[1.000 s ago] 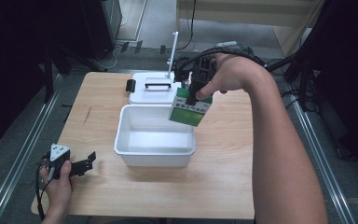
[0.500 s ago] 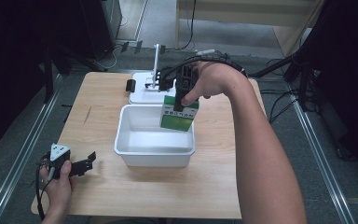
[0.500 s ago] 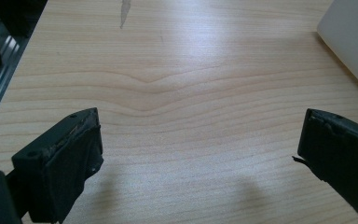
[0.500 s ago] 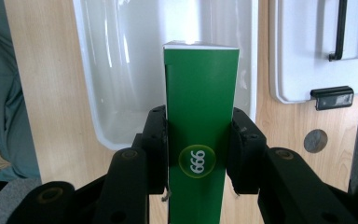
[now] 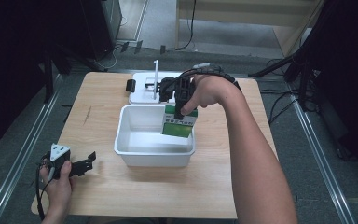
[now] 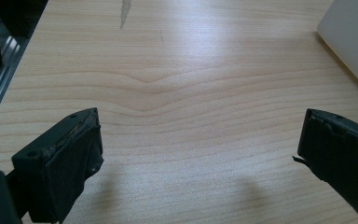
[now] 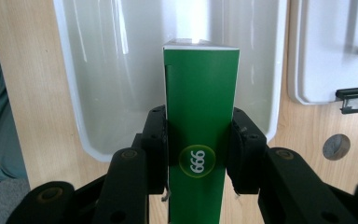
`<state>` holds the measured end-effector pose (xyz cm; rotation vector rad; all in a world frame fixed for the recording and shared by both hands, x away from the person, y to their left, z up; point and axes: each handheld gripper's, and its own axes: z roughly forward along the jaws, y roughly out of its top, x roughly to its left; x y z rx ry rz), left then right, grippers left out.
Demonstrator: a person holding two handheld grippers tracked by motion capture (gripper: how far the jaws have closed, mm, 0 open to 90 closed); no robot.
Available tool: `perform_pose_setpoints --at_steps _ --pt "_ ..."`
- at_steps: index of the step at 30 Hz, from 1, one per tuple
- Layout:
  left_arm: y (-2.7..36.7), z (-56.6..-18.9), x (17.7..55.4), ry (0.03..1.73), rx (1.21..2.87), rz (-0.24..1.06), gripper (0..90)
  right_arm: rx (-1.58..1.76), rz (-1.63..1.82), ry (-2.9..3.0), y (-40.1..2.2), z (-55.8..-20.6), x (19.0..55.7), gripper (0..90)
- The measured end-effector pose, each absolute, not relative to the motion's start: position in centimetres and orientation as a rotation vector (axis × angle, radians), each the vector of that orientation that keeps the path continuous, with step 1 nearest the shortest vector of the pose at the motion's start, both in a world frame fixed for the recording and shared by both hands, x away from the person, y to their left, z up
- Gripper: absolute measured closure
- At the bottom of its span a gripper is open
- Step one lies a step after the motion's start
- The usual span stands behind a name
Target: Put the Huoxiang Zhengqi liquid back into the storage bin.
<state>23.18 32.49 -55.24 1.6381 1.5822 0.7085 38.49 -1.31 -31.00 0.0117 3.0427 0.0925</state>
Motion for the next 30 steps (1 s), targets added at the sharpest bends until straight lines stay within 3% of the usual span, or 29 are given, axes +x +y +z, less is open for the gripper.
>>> perform_pose_setpoints --at_steps 30 --pt "32.5 -55.2 23.2 1.583 1.64 0.701 0.6 -0.002 0.02 3.06 0.0 -37.3 39.1 64.6"
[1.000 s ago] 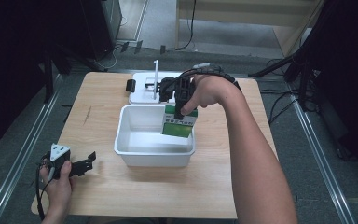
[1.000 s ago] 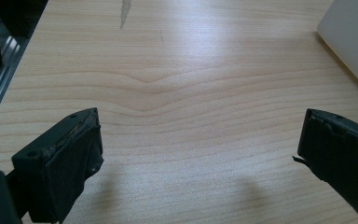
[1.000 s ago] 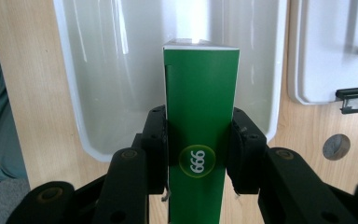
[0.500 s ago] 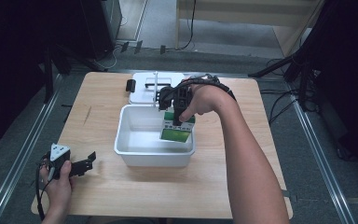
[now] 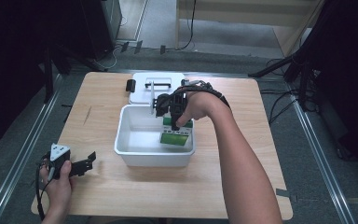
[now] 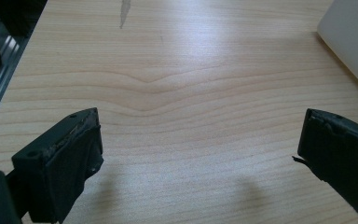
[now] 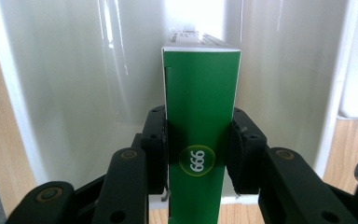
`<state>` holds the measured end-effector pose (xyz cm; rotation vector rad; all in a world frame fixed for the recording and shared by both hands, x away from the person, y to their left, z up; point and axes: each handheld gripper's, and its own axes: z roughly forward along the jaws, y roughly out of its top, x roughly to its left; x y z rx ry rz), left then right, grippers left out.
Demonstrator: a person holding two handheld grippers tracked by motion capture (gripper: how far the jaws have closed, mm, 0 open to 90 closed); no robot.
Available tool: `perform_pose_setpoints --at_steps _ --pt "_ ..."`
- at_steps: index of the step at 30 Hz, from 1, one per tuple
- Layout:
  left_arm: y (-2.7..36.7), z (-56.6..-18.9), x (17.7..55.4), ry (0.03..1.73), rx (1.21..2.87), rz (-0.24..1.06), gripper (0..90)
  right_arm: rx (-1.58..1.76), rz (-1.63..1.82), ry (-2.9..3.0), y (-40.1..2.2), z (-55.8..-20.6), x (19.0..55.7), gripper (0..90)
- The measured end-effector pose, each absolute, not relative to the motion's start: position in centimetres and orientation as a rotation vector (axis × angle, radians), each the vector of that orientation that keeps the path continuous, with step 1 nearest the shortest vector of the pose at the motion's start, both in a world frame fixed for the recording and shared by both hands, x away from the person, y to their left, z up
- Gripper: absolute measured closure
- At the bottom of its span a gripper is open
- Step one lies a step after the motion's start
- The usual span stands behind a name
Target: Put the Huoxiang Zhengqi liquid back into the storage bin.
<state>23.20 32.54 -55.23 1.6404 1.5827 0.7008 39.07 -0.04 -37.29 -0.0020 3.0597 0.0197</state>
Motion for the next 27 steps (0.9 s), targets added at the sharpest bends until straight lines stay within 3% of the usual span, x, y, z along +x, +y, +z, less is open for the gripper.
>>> perform_pose_setpoints --at_steps 14,23,24,26,27 --pt "32.54 -55.23 23.22 1.58 1.638 0.704 0.6 0.044 0.096 3.073 0.16 -38.12 39.38 60.5" --pt "32.54 -55.23 23.22 1.58 1.638 0.704 0.6 0.143 0.082 3.052 -0.03 -38.12 39.44 43.2" --pt "32.53 -55.23 23.22 1.58 1.637 0.704 0.6 0.171 0.071 3.046 -0.12 -38.05 39.3 36.0" --pt "32.54 -55.23 23.22 1.581 1.637 0.705 0.6 0.191 0.07 3.031 -0.18 -37.93 39.18 34.0" --pt "32.54 -55.23 23.21 1.58 1.64 0.706 0.6 0.215 0.086 3.014 -0.28 -37.53 39.16 28.1"
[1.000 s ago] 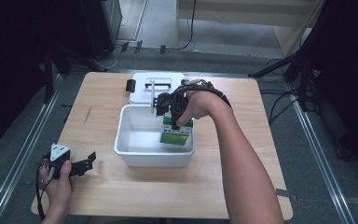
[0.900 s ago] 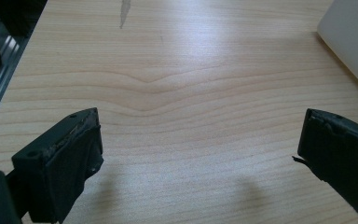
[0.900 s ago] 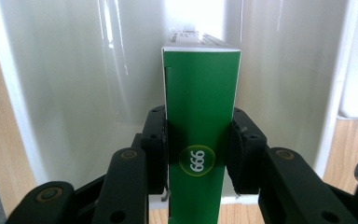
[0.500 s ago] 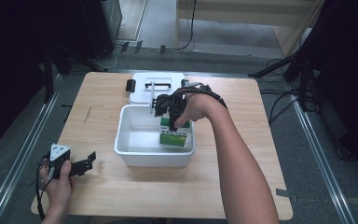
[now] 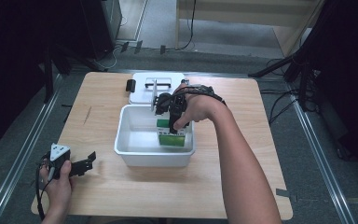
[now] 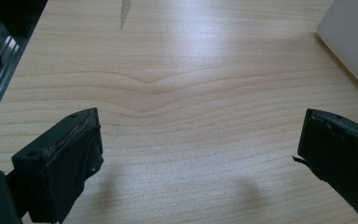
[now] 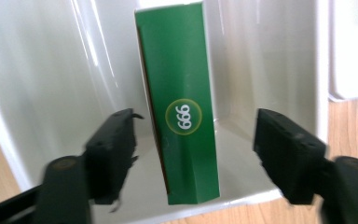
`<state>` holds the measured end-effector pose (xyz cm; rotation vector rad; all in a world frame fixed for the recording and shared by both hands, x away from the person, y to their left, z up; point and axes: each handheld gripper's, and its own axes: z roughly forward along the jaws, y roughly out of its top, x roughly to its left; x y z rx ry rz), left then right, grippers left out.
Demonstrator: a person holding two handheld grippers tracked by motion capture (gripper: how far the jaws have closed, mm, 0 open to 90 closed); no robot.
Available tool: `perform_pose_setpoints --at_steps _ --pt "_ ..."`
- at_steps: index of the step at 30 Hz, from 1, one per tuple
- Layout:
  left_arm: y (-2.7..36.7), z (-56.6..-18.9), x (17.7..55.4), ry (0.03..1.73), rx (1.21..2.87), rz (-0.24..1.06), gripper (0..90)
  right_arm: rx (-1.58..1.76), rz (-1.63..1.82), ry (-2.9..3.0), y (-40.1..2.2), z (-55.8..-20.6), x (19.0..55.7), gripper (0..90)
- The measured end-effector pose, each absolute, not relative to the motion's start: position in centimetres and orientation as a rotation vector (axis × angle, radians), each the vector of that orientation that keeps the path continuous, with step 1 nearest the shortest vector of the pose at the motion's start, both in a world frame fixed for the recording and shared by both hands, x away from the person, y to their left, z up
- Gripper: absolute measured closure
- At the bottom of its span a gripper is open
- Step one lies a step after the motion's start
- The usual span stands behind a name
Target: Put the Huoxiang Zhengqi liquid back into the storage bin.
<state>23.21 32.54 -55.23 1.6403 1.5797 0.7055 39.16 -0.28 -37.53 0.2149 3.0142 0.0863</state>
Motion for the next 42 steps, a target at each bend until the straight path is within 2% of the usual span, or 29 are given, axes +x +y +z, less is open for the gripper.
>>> perform_pose_setpoints --at_steps 3,5,6,9,10,12,25,42 --pt "32.5 -55.2 23.2 1.581 1.643 0.707 0.6 0.273 0.139 3.013 -0.5 -36.7 39.1 19.7" --pt "32.5 -55.2 23.2 1.581 1.644 0.707 0.6 0.286 0.151 3.014 -0.5 -36.5 39.1 17.4" --pt "32.5 -55.2 23.2 1.581 1.644 0.706 0.6 0.337 0.177 3.026 -0.7 -35.8 39.2 13.1" --pt "32.5 -55.2 23.2 1.58 1.643 0.706 0.5 0.382 0.207 3.022 -1.0 -35.3 39.3 12.2" --pt "32.5 -55.2 23.2 1.578 1.643 0.708 0.6 0.419 0.221 3.0 -1.4 -34.9 39.4 6.9" --pt "32.5 -55.2 23.2 1.579 1.643 0.709 0.6 0.452 0.242 2.994 -1.8 -34.5 39.6 5.4" --pt "32.5 -55.2 23.2 1.58 1.644 0.714 0.6 0.639 0.466 2.882 -5.3 -32.4 39.8 6.0" --pt "32.4 -55.2 23.2 1.579 1.641 0.719 0.6 0.905 0.624 2.613 -11.4 -32.9 40.6 6.0"
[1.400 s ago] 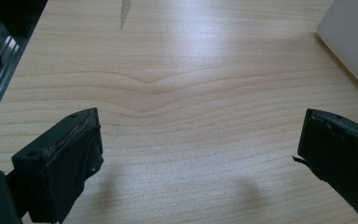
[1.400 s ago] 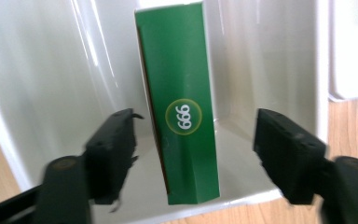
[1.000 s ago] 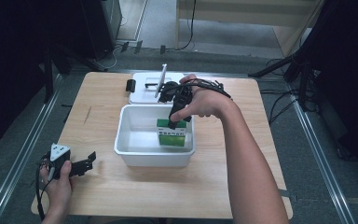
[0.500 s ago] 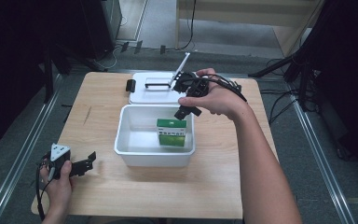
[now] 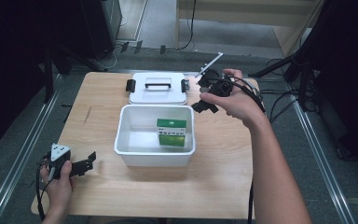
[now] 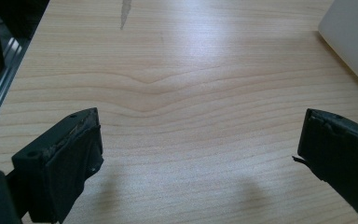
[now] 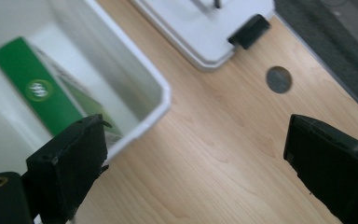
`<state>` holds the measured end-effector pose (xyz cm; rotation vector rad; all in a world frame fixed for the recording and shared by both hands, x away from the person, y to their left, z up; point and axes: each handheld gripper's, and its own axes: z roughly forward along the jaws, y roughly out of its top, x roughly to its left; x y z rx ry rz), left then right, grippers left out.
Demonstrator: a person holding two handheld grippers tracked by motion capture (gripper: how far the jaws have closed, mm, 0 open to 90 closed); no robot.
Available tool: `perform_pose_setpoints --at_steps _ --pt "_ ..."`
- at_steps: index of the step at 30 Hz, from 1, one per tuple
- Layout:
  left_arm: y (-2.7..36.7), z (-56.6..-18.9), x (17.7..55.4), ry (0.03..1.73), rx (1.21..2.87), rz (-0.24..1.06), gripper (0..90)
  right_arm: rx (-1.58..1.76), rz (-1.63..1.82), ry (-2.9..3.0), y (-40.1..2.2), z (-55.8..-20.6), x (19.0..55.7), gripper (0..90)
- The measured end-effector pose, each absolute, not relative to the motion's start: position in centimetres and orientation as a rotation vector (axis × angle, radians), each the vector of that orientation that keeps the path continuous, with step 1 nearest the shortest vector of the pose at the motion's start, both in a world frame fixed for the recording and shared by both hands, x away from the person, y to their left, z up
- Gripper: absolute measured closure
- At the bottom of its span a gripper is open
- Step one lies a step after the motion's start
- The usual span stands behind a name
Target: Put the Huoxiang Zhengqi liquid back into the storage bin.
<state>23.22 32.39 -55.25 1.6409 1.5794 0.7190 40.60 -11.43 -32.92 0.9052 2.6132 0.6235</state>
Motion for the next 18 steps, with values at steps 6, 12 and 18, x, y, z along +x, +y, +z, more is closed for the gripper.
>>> perform_pose_setpoints --at_steps 6,12,18 --pt "32.4 -55.3 23.2 1.579 1.637 0.718 0.6 1.005 0.627 2.526 -13.8 -33.7 41.1 6.1" --pt "32.4 -55.3 23.2 1.58 1.636 0.721 0.6 1.091 0.681 2.443 -15.9 -34.8 41.2 6.1" --pt "32.4 -55.3 23.2 1.579 1.642 0.719 0.6 1.161 0.714 2.329 -18.6 -36.3 40.9 6.1"
